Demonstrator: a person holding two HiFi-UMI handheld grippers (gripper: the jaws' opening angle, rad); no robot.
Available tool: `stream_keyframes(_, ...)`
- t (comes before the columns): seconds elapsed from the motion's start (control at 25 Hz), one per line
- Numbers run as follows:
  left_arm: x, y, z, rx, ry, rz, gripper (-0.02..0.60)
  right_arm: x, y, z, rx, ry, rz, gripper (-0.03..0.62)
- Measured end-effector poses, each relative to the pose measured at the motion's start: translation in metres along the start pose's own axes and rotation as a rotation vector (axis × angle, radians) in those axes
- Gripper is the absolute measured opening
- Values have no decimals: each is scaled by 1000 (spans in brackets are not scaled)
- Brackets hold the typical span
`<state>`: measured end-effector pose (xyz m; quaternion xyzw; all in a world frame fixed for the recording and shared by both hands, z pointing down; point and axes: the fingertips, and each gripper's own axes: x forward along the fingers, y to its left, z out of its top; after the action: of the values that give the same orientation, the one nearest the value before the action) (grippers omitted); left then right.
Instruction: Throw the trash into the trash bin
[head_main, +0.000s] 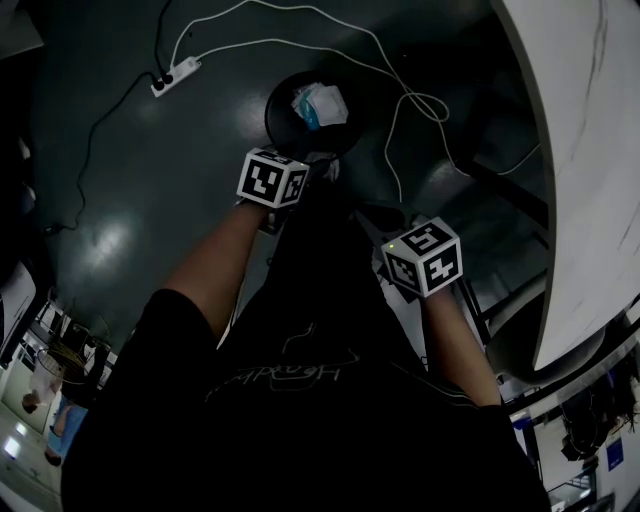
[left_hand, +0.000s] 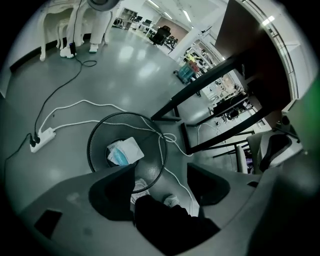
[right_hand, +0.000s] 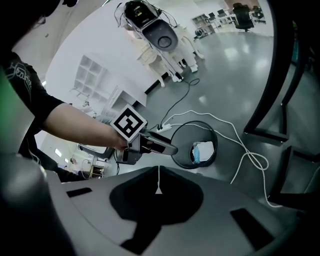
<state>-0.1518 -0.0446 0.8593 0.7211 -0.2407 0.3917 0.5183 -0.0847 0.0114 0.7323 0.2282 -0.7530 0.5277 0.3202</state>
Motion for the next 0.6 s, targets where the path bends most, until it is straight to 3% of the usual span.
stream_keyframes(0.16,-21,3,2,-18,-42,4,305,-1,2,20,2,-44,-16,32)
stream_keyframes(0.32,-44,1,0,-113,-121,-38,296,-10,7,43,-59,-99,-39,32)
stream_keyframes(0.4,-60,-3,-1,-146,-181,-40,224,-20,17,53,-100,-127,-37,32)
stream_keyframes(0.48,-80,-12,-4,-134,-240,-24,102,-34,32,60,-141,-156,-32,32)
stream_keyframes(0.6,-117,-40,1,-126,-359,-37,26,-67,60,66,-207,-204,-18,32)
